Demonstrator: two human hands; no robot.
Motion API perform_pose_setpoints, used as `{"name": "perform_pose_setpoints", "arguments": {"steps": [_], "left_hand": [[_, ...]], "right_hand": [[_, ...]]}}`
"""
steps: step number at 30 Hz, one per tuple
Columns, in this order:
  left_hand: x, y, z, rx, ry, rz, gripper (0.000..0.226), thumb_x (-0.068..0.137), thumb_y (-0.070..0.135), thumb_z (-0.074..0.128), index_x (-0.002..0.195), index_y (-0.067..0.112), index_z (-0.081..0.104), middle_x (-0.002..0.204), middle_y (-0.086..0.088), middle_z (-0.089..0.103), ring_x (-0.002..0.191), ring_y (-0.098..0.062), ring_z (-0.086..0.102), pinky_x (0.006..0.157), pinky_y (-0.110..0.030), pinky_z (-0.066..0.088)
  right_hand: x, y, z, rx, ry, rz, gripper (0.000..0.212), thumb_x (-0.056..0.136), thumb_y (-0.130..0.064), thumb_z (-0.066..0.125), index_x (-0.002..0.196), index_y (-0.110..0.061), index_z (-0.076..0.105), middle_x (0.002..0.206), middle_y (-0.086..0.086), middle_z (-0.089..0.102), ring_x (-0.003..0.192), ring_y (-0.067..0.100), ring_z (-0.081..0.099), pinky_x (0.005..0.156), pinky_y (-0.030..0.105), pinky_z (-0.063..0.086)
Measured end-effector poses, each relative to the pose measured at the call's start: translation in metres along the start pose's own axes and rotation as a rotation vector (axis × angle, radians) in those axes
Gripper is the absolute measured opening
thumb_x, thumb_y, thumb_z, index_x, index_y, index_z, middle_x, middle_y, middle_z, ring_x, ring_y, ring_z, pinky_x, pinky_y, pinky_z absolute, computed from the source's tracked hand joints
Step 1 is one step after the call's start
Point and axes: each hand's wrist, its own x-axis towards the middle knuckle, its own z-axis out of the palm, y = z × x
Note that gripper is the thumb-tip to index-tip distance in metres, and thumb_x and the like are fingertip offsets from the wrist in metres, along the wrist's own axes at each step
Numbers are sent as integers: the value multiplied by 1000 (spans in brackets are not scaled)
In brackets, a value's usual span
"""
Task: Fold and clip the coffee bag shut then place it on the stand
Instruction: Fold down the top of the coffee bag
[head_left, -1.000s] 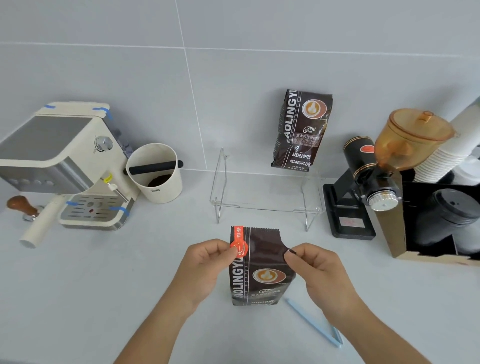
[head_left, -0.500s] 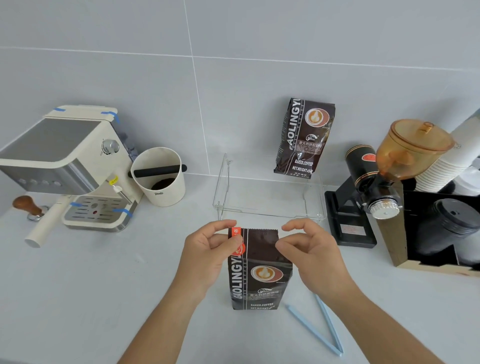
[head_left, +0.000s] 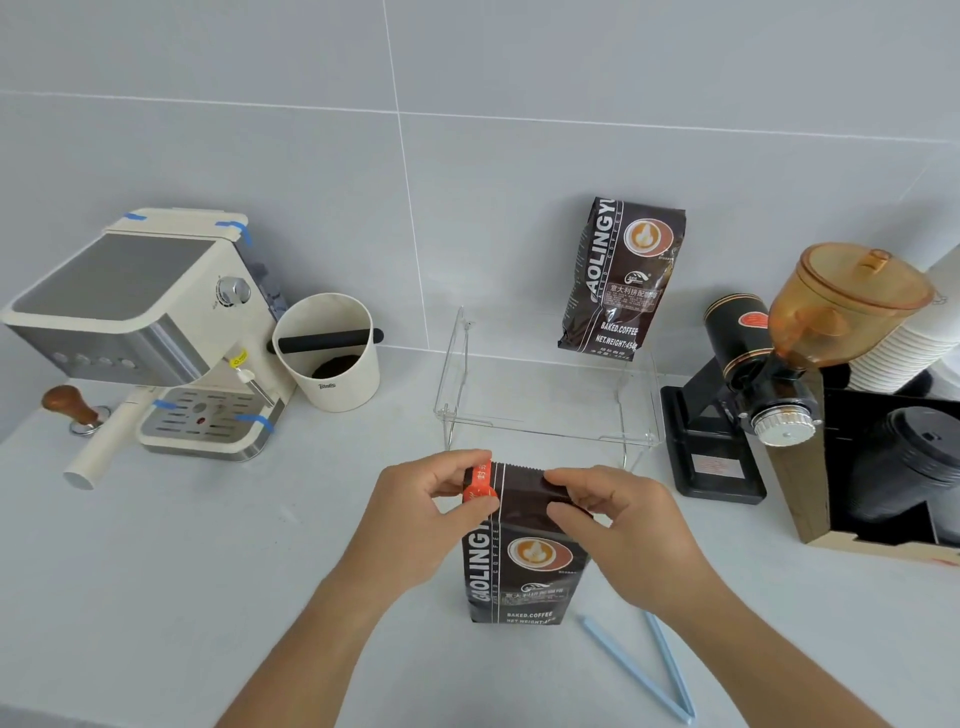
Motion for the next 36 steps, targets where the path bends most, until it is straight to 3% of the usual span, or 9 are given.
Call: {"name": "perform_pose_setpoints", "arguments": {"steps": [5,9,13,17,20,25,28,33,36], "left_hand": [[3,-2,-4,68,-47,0,23,76,21,78,92,38,75,80,36,70,82,5,66,80,-11,50],[7,-7,-6,0,-118,-28,21,79,21,75,77,42,74,89,18,71,87,-7,68,83,-30,55],[6,-8,-3,-185,-181,-81,19,84,9,69,80,26,78,90,-3,77,83,-11,71,82,-26,53],[4,-10,-1,-307,-151,-127,26,86,3,66,87,26,77,80,-21,73,74,-16,65,78,-28,48],[3,-13,3,-348,-147,-124,30,86,-1,64,84,26,76,67,-10,69,71,-18,61,74,-31,45],[1,-11,2,-327,-195,-161,25,83,-2,68,83,21,77,76,-12,72,74,-13,66,74,-24,52],[-2,-12,-1,-286,-283,-171,40,69,-8,78,84,29,77,71,4,71,72,-9,67,71,-20,55],[-3,-16,1,-179,-207,-139,45,67,-3,81,80,39,77,69,4,71,69,-7,65,72,-15,53],[-6,-17,0,-115,-222,-120,41,72,4,80,80,44,75,74,6,75,74,-7,68,75,-14,53]], "right_hand": [[3,-2,1,-168,-7,-92,12,81,-13,73,83,-24,77,74,-10,66,79,11,59,69,17,49],[3,-4,0,-138,-40,-86,14,83,-10,71,77,-23,74,76,-12,67,79,9,63,68,16,50],[2,-7,1,-74,-49,23,25,85,-12,68,71,-33,68,78,-17,73,72,6,66,61,18,51],[2,-11,0,161,-63,176,22,84,-2,67,74,-21,69,54,-11,69,44,3,53,45,12,40],[4,-12,3,273,-79,259,24,84,2,67,71,-18,69,51,-3,67,44,9,51,43,14,38],[9,-11,5,317,-66,357,15,83,2,67,75,-9,72,62,7,72,56,18,65,52,25,50],[11,-10,4,306,-77,395,16,82,3,68,73,-9,73,62,8,73,56,18,66,56,28,51],[17,-8,4,250,-175,446,12,80,-4,70,72,-10,75,73,16,77,62,22,65,64,34,48],[17,-7,3,98,-229,406,11,82,-14,69,73,-14,76,75,8,78,60,14,67,56,25,48]]}}
